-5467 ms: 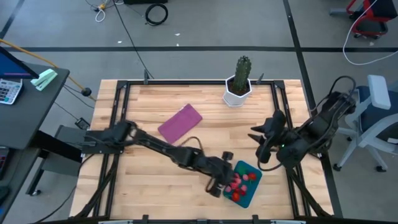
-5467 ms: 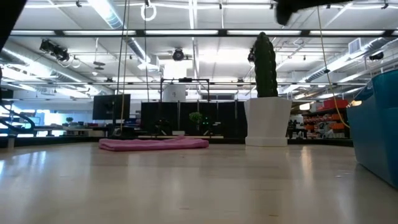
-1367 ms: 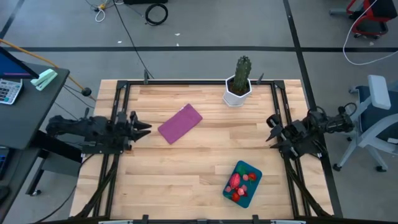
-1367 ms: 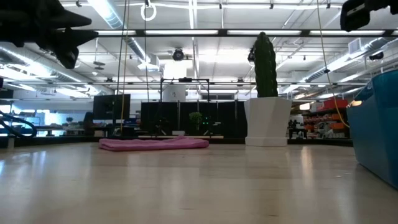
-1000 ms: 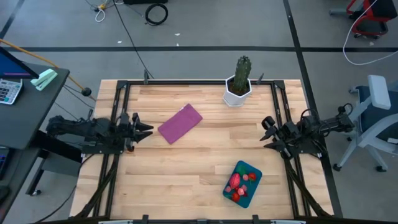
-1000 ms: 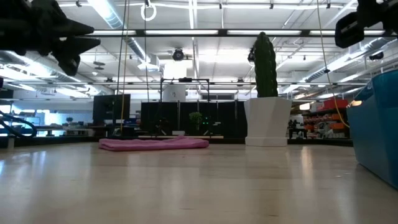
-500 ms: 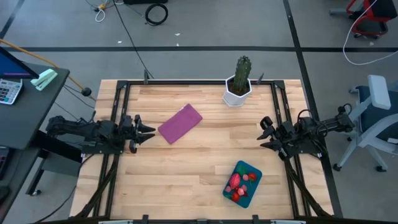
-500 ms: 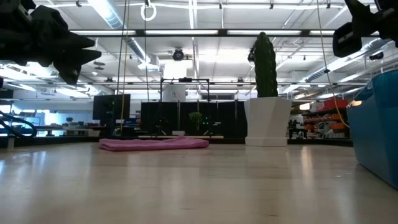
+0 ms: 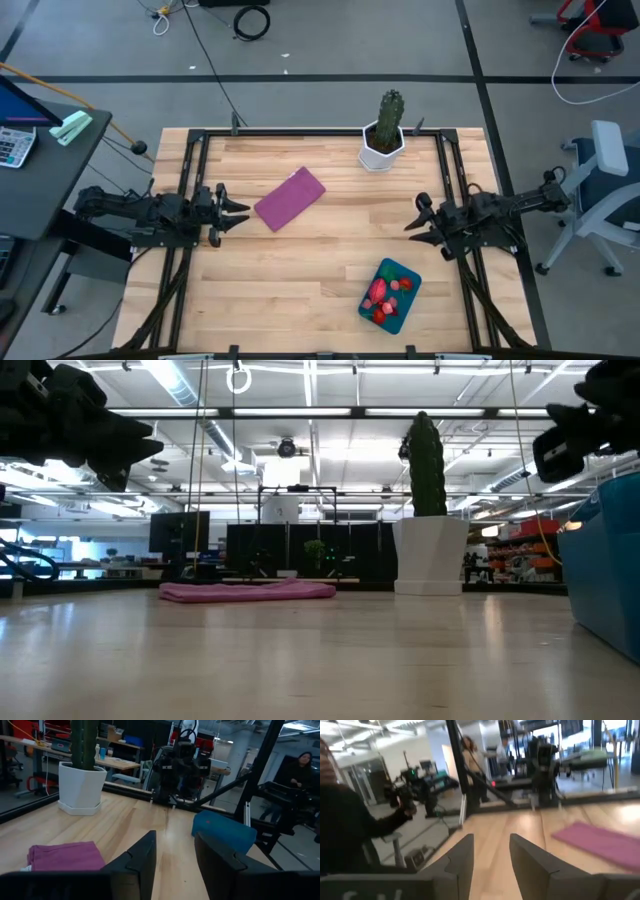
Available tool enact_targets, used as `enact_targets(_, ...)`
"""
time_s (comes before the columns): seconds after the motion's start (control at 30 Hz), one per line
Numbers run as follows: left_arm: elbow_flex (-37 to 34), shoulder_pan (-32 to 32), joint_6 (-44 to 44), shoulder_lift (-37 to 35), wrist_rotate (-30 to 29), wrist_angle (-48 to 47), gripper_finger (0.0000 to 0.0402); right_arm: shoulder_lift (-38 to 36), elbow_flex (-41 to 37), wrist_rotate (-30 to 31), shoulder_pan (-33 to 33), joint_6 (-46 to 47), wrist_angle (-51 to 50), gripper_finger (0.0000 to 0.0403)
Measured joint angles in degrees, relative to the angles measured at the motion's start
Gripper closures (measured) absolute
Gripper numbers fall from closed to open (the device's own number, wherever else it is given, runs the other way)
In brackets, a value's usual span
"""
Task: Pick and placing Produce into tupperware
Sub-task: Return to Home Position
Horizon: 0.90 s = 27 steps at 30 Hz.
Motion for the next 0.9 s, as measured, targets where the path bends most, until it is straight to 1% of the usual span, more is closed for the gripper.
enact_targets(0.17, -0.02, 0.00, -0.02, 0.00, -0.03, 0.07, 0.0261, 0.07, 0.00, -0.02, 0.00, 2.30, -4.01, 0.0270)
enact_targets(0.4, -0.13, 0.00, -0.27, 0.00, -0.15, 1.44, 0.0266, 0.07, 0.00, -0.02, 0.00, 3.34, -4.02, 0.0270)
enact_targets(0.77, -0.13, 0.00, -0.66, 0.00, -0.17, 1.93, 0.0251, 0.07, -0.02, -0.02, 0.00, 3.34, -4.02, 0.0270)
enact_targets(0.9, -0.15, 0.00, -0.67, 0.00, -0.15, 2.17, 0.0252, 0.07, -0.02, -0.04, 0.00, 3.34, -4.02, 0.0270)
